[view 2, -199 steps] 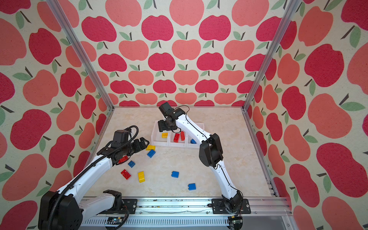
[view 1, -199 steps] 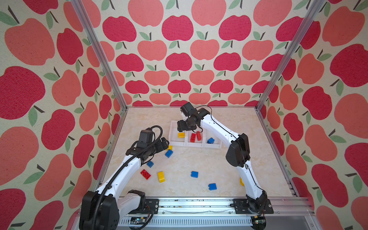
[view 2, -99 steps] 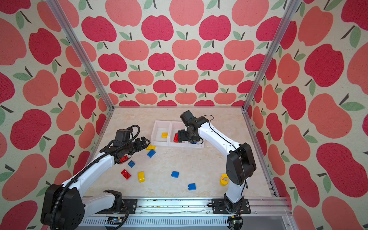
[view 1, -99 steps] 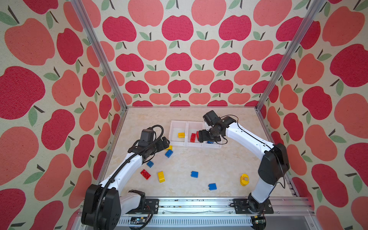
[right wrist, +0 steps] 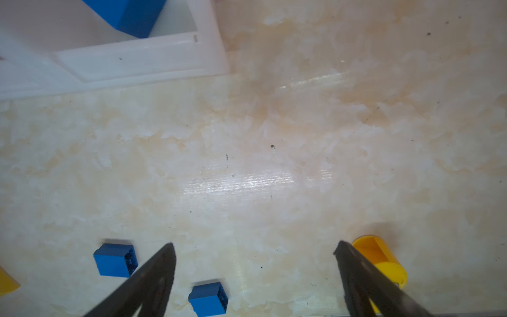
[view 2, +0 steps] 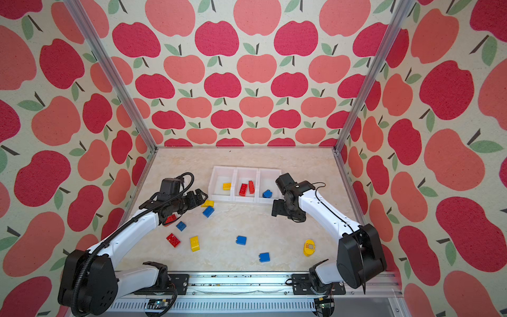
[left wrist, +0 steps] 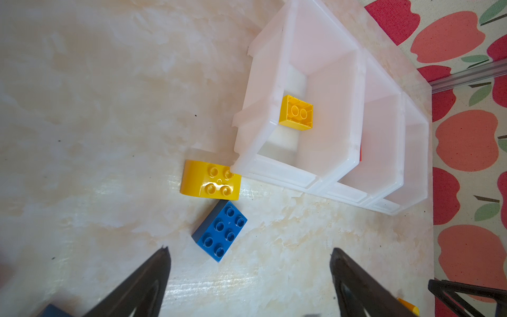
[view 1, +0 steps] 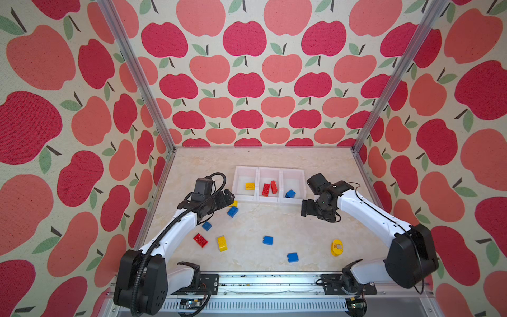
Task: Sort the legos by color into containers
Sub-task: 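Move the right gripper back to the yellow 120 cylinder near the robot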
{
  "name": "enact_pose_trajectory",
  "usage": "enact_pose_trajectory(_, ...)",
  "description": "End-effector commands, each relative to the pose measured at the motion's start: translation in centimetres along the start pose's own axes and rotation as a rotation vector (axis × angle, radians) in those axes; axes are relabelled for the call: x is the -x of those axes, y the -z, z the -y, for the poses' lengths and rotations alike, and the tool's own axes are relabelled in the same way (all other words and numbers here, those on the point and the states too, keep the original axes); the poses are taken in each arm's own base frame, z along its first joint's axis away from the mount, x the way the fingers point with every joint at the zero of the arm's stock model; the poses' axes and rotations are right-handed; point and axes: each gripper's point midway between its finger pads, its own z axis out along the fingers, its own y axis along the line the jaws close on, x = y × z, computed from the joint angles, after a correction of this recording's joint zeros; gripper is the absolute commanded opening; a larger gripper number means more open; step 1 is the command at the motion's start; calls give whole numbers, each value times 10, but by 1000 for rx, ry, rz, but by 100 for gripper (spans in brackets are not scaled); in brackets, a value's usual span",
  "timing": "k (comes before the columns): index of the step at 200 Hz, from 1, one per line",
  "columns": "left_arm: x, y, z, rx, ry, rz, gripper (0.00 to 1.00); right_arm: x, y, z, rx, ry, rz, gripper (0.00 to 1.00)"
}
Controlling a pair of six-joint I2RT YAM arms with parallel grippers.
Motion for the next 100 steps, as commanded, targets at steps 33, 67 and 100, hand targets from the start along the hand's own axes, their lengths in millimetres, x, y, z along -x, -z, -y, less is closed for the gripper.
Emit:
enact_pose_trajectory(33,11,1,8,-26,-21,24,94,-45,-11,64,-138,-265,-102,94)
enact_pose_trajectory(67,12,2,8,-25,-22,27,94,-63,-19,81,-142,-365,-126,93)
enact_pose_trajectory(100,10,2,8,-24,-21,24,94,-78,-25,97,-165,-445,-145,93)
